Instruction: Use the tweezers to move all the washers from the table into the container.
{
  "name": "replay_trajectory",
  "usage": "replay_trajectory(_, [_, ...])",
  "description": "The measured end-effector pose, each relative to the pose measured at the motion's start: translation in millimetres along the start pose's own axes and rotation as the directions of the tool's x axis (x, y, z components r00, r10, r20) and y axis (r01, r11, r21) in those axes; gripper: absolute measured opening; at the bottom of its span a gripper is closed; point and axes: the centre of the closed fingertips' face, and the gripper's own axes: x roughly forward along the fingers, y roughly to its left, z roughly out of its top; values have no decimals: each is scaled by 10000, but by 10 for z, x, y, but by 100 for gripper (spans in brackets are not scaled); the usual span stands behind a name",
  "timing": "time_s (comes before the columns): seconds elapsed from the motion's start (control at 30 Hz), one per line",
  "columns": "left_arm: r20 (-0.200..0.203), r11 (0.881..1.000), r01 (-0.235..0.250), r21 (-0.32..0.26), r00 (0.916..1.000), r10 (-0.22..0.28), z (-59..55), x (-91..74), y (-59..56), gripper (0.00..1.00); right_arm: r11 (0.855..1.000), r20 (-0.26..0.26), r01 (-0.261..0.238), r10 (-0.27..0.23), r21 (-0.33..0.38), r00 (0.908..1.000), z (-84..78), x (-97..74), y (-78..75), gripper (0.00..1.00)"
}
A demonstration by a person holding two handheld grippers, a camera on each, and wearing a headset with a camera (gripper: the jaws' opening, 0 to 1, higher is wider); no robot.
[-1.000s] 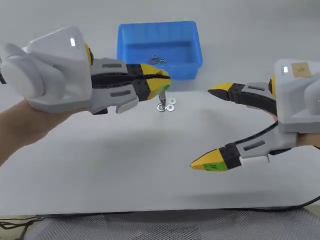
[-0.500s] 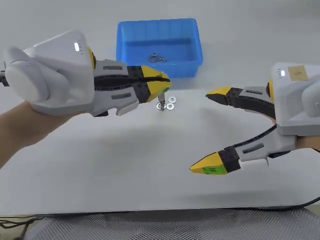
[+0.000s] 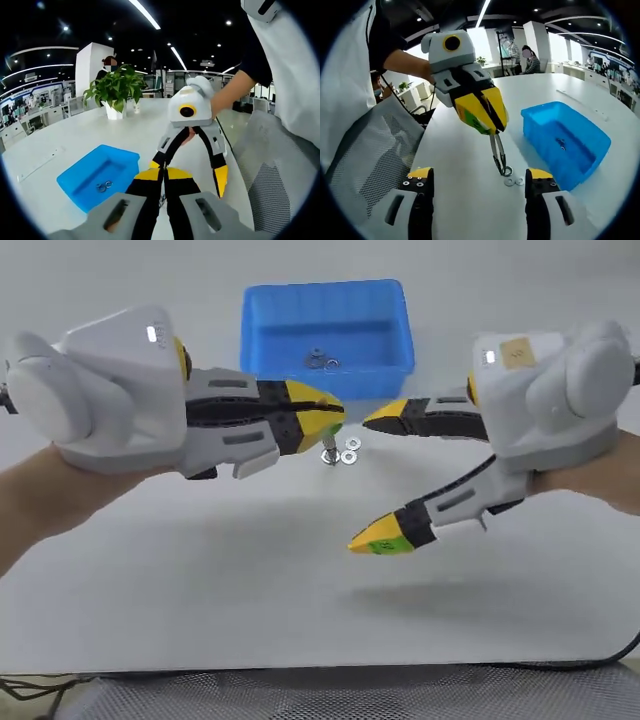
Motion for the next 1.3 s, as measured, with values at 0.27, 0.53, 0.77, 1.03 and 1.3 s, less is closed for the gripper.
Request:
replay_trajectory(0.27, [122,9994,-190,-289,9997,193,18,54,33,5,9951,-410,163,-204,-971,9990,47,182,-127,43])
replay_trajectory(0.53, [156,9992,-199,-333,9997,204,16,48,27,5,9978,-545,39,-76,-663,9985,40,208,-224,25])
replay_trajectory(0.77, [150,9989,-228,-405,9996,235,12,53,29,5,9945,-677,-273,205,-1013,9975,77,220,-242,13])
replay_trajectory(1.03, [324,9947,-587,-840,9976,616,21,73,47,5,9856,-664,-172,61,-1684,9978,71,211,-244,11])
replay_trajectory(1.3, [319,9751,-986,-1984,9937,1070,-2,42,147,7,9908,-281,89,-128,-1348,9995,94,224,-281,10])
